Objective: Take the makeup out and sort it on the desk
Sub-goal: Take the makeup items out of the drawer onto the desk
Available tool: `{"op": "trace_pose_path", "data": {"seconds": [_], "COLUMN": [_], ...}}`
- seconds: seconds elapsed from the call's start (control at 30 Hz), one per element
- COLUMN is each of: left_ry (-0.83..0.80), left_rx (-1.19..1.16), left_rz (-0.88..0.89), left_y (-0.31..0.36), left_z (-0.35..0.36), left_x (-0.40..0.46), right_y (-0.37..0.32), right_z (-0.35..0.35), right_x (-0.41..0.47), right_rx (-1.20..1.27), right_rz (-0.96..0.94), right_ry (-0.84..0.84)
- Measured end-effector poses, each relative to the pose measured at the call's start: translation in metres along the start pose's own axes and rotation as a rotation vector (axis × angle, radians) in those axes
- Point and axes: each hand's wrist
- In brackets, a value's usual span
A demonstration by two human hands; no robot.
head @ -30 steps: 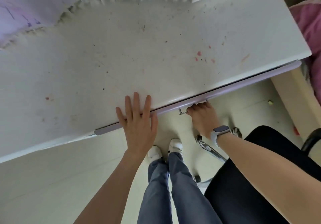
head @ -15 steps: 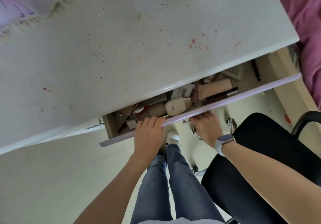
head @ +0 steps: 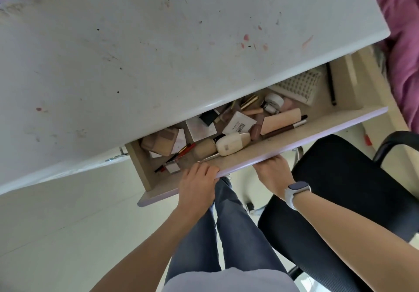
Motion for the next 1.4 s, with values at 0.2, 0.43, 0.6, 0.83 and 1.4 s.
{"op": "trace_pose_path", "data": {"seconds": [0.2, 0.43, 0.6, 0.83, 1.4], "left_ry": [-0.046, -0.095, -0.115, -0.248, -0.269], "left_rx": [0.042, 0.037, -0.086, -0.176, 0.286], "left_rz": [0.08, 0.107, 0.014, -0.151, -0.323], "left_y": [-0.006, -0.009, -0.01, -0.021, -0.019], "left_z": [0.005, 0.004, 0.008, 0.012, 0.047], "left_x": [0.006, 0.009, 0.008, 0.015, 0.08], "right_y": [0.004, 0.004, 0.011, 0.023, 0.039], "right_z": [0.003, -0.012, -0.027, -0.022, -0.024], "right_x": [-0.029, -0.028, -0.002, 0.068, 0.059], "right_rx": [0.099, 0.124, 0.29, 0.455, 0.371], "right_rz": [-0.048, -0.07, -0.085, 0.052, 0.083], "right_ry": [0.245, 0.378, 0.22, -0.164, -0.248]}}
Point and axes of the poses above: each hand's wrist, its own x-axis towards the middle knuckle, its own z-axis out of the palm, y = z × x, and after that the axes turned 11 degrees about -z, right-handed
